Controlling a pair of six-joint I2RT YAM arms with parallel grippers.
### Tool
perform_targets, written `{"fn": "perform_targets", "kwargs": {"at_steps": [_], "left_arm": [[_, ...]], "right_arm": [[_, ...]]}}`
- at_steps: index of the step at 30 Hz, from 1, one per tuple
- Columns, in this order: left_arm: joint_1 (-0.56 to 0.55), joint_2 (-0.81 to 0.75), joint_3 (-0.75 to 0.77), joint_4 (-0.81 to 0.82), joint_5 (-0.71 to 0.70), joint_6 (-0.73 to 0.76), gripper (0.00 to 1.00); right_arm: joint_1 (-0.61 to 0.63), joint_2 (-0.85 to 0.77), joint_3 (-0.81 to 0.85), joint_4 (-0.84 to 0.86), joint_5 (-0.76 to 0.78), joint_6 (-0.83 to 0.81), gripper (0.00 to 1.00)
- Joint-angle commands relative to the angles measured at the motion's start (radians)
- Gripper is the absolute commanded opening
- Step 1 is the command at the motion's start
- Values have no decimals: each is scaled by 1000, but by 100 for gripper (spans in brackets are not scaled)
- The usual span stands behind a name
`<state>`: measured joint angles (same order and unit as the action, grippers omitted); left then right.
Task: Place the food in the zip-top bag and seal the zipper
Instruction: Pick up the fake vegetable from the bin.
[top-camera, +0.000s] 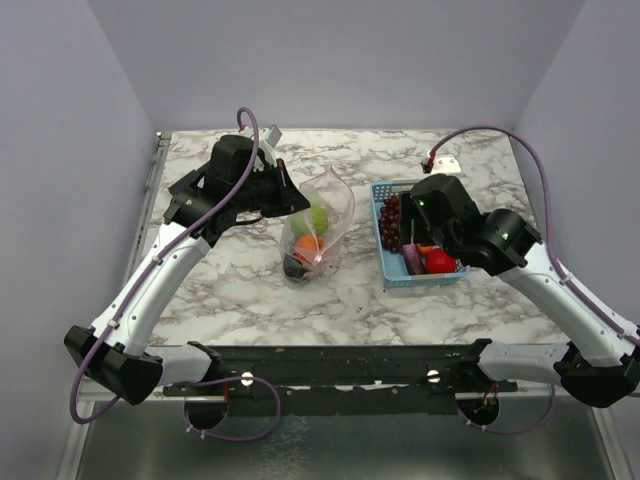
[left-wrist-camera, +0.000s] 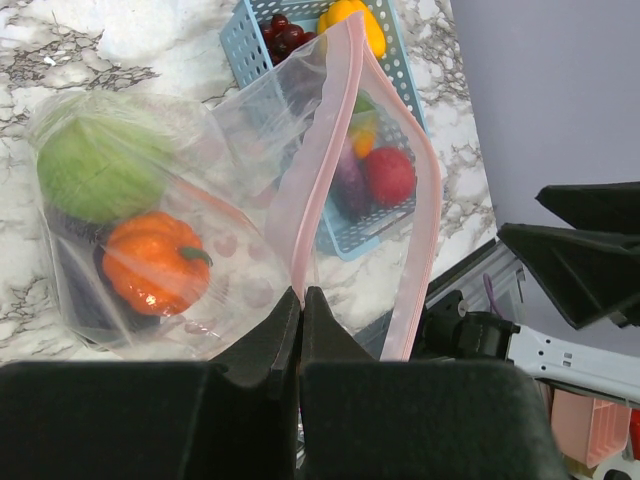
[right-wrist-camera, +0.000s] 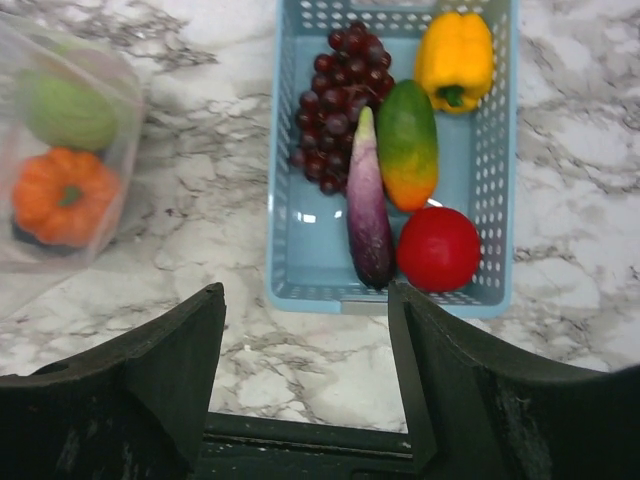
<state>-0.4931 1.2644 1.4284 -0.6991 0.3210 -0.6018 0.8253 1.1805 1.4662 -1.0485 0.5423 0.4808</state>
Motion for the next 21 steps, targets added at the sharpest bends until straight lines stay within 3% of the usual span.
{"fn": "perform_targets", "kwargs": {"at_steps": [1, 8, 18, 21], "left_arm": [[-5, -23, 0, 1, -18, 0, 0], [-4, -26, -2, 2, -15, 3, 0], [-4, -33, -11, 1, -4, 16, 0], [-4, -33, -11, 1, -3, 20, 0]], "right_arm": [[-66, -23, -85, -24, -20, 12, 71], [-246, -18, -230, 34, -130, -7, 76], [-365, 38, -406, 143, -145, 31, 84], [-395, 60, -440, 176, -133, 46, 90]]}}
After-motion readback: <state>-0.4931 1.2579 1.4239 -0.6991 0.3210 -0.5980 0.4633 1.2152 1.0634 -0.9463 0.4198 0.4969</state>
